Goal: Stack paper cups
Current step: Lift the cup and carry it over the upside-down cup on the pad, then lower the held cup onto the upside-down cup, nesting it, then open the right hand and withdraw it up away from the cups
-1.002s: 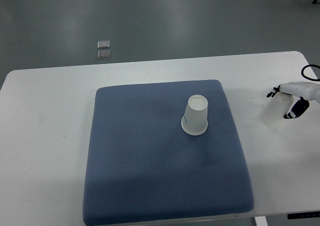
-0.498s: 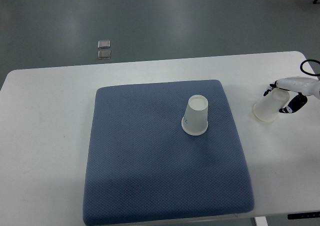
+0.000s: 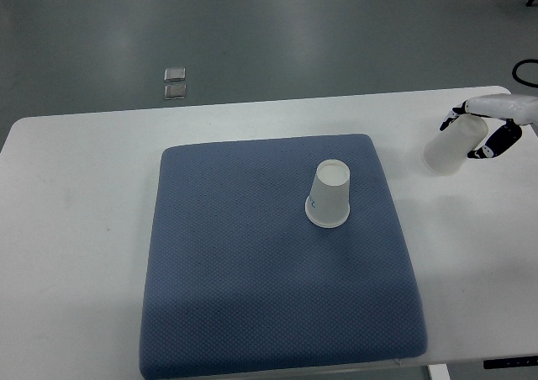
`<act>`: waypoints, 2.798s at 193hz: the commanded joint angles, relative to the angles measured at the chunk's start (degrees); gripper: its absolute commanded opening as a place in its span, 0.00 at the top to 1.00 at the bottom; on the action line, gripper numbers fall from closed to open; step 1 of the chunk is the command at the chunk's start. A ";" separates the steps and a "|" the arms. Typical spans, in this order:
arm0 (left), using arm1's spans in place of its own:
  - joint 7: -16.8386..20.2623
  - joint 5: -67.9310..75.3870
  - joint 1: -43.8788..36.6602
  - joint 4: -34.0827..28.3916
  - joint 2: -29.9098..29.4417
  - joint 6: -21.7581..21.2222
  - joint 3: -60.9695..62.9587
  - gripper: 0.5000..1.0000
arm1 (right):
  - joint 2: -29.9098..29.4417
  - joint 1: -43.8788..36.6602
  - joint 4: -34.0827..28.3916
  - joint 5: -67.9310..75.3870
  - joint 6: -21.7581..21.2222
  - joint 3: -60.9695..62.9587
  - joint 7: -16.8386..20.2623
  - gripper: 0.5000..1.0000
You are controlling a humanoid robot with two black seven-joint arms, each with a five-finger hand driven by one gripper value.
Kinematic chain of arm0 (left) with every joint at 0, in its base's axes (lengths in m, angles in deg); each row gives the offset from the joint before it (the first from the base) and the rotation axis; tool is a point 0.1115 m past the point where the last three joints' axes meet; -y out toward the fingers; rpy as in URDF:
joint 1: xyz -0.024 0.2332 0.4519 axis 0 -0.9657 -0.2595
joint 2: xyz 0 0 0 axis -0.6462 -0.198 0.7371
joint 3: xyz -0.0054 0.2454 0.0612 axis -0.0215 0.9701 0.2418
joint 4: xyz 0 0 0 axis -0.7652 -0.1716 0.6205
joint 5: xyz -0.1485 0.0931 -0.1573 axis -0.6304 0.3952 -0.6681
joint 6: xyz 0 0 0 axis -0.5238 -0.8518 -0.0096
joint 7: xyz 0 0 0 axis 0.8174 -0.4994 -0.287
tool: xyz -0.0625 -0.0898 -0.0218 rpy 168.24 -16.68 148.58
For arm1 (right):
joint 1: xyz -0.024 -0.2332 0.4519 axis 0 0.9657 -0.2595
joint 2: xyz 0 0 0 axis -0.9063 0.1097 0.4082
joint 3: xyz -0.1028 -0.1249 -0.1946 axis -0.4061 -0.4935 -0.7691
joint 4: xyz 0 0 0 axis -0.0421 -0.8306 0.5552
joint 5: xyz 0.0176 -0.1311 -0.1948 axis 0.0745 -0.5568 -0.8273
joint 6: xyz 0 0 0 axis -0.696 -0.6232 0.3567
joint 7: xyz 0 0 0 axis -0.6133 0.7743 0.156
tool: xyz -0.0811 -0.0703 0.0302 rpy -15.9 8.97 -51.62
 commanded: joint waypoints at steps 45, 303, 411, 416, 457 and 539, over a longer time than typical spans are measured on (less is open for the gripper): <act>0.00 0.00 0.00 0.00 0.00 0.05 0.00 0.00 | 3.45 -9.47 -14.18 0.09 -5.65 0.55 -0.99 0.59; 0.09 0.00 0.00 0.00 0.00 -0.04 0.00 0.00 | -4.81 -11.93 -24.82 -2.72 -9.51 3.01 5.25 0.58; 0.00 0.00 0.00 0.00 0.00 0.05 0.00 0.00 | -6.30 -10.52 -24.29 -2.72 -8.37 3.19 6.92 0.24; 0.00 0.00 0.00 0.00 0.00 0.05 0.00 0.00 | -6.30 -10.43 -24.29 -2.72 -8.11 3.19 7.01 0.21; 0.08 0.00 0.00 0.00 0.00 0.05 0.00 0.00 | -6.39 -8.76 -23.68 -2.10 -7.58 7.05 7.01 0.20; 0.00 0.00 0.00 0.00 0.00 0.05 0.00 0.00 | -8.76 6.09 -11.90 19.24 -7.05 30.34 6.92 0.20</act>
